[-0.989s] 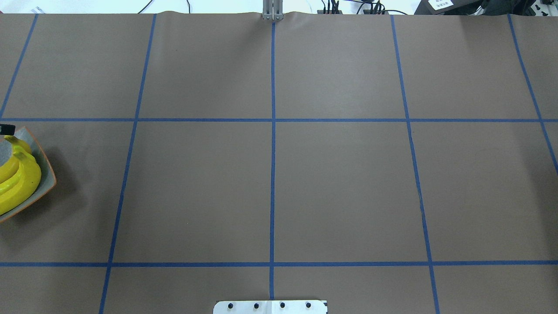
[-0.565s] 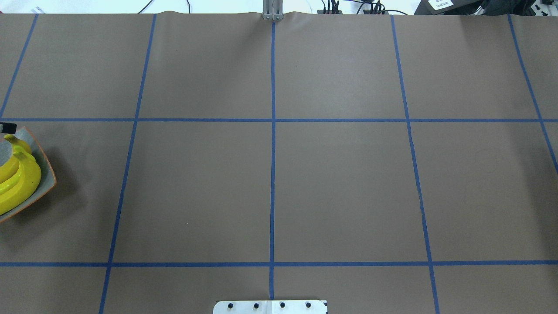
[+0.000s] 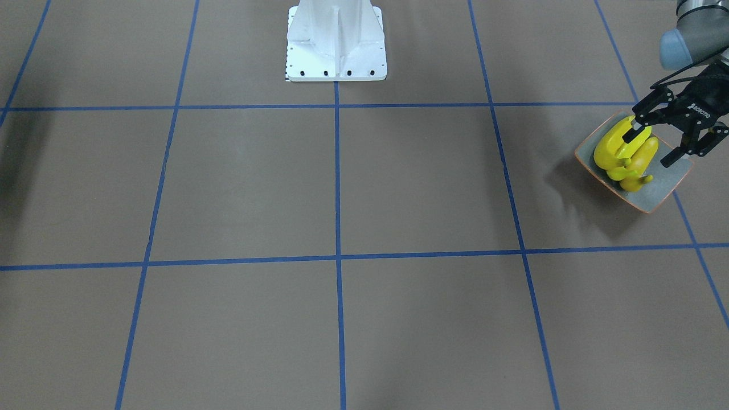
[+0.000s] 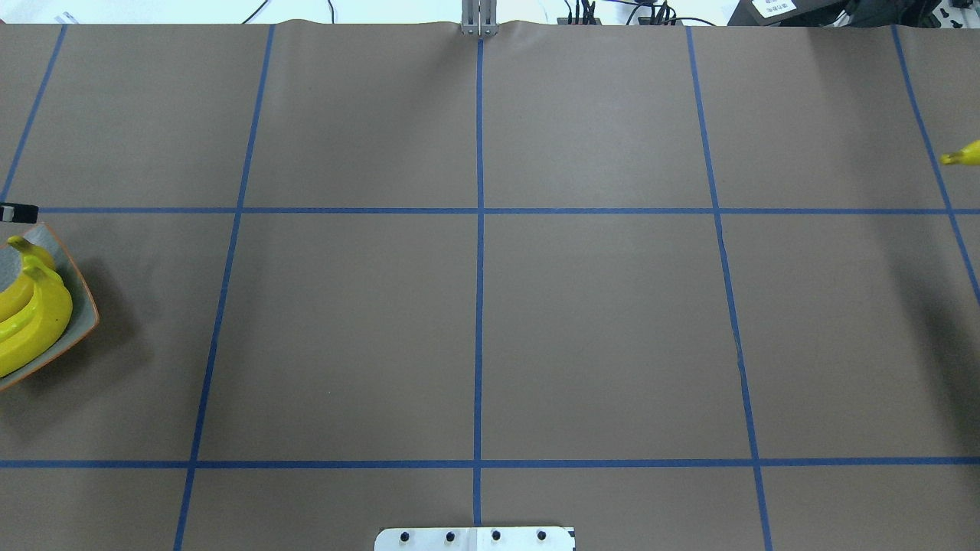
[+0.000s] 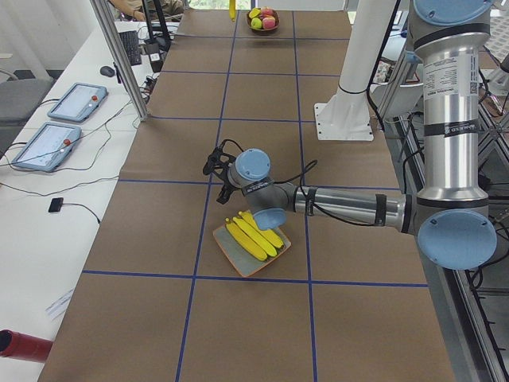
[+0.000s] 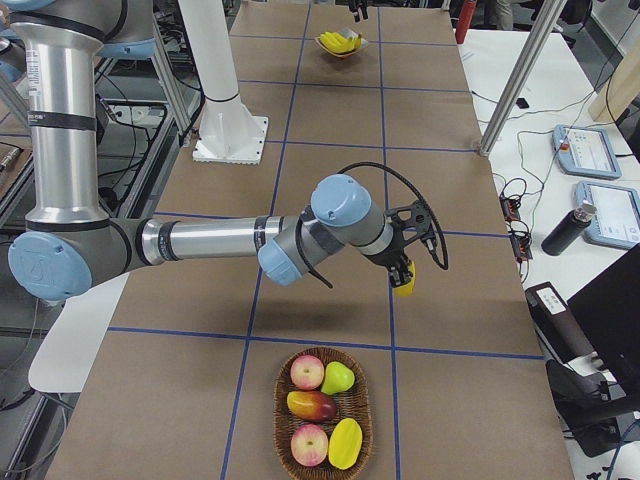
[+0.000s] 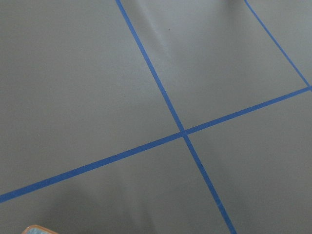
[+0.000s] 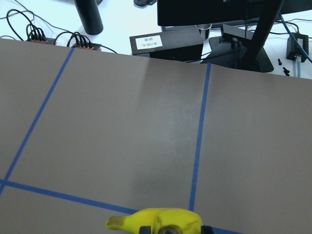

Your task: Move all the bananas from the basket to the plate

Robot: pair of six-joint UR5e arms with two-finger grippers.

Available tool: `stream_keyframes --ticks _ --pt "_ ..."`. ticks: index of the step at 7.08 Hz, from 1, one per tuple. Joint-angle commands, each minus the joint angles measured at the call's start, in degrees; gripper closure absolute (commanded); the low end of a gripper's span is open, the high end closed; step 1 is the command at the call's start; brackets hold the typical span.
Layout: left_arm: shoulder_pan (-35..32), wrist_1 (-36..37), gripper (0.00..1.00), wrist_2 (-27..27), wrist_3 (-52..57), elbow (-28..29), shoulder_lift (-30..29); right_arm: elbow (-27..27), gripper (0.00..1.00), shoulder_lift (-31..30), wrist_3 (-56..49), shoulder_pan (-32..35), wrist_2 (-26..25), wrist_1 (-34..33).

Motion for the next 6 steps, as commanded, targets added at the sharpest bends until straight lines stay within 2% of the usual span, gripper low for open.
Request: stream_keyframes --ticks 1,3,6 --pt "0.09 -0.01 0.00 0.09 -4.02 0.05 -2.60 2.38 1.00 2.67 8.97 -4.27 0.47 0.24" --pt "0.09 0.08 0.00 0.09 -6.29 0.05 -4.52 4.75 1.00 4.87 14.87 -7.00 0.56 0.25" --pt "0.26 -0.01 0.00 0.09 -24.16 -0.65 -12.51 6.78 1.00 11.35 27.85 -10.86 1.79 0.33"
